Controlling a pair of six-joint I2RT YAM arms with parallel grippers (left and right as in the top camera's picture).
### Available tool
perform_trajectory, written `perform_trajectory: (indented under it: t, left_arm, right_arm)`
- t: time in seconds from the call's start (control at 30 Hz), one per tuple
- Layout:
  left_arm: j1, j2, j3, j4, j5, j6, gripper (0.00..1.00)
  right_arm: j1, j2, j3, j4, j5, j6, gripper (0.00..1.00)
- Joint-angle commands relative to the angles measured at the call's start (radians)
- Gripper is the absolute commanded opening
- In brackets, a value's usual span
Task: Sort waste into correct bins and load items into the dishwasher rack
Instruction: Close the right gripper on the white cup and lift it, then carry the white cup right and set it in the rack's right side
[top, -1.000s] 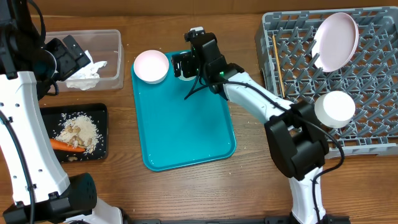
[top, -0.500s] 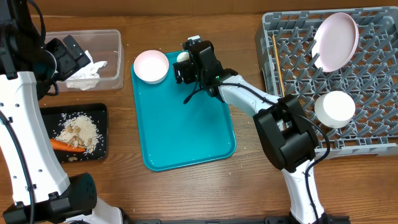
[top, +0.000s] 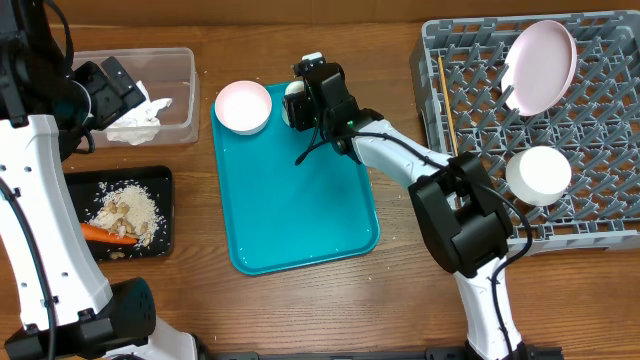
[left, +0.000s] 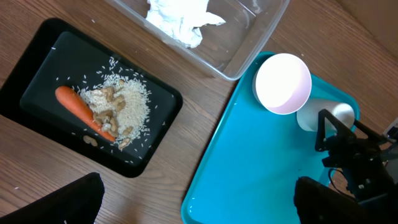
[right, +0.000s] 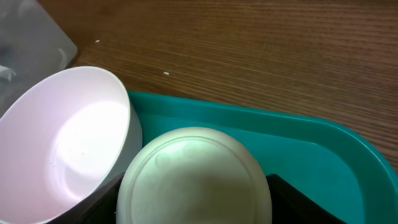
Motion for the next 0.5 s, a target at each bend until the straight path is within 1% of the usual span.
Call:
perform_trajectory:
  t: [0.0, 0.13, 0.27, 0.33, 0.47]
  left_arm:
    - [0.004, 0.0, 0.0, -0.002, -0.01, -0.01, 1.0]
    - [0.004, 0.0, 0.0, -0.002, -0.009, -0.01, 1.0]
    - [0.004, 0.0, 0.0, -0.002, -0.01, -0.01, 1.0]
    - [0.004, 0.0, 0.0, -0.002, -0.01, -0.01, 1.0]
    - [0.004, 0.0, 0.0, -0.002, -0.01, -0.01, 1.0]
  right_arm:
    - [-0.014, -0.097, 0.003, -0.038, -0.001, 0.004, 0.61]
    - [-0.058, -0.227, 0.003, -0.101, -0.001, 0.004, 0.6]
    - [-0.144, -0.393, 0.003, -0.198, 0.0, 0.029, 0.59]
    - [-0.244, -0.515, 0.003, -0.282, 0.0, 0.029, 0.59]
    - [-0.426, -0.645, 0.003, -0.376, 0.0, 0.029, 0.59]
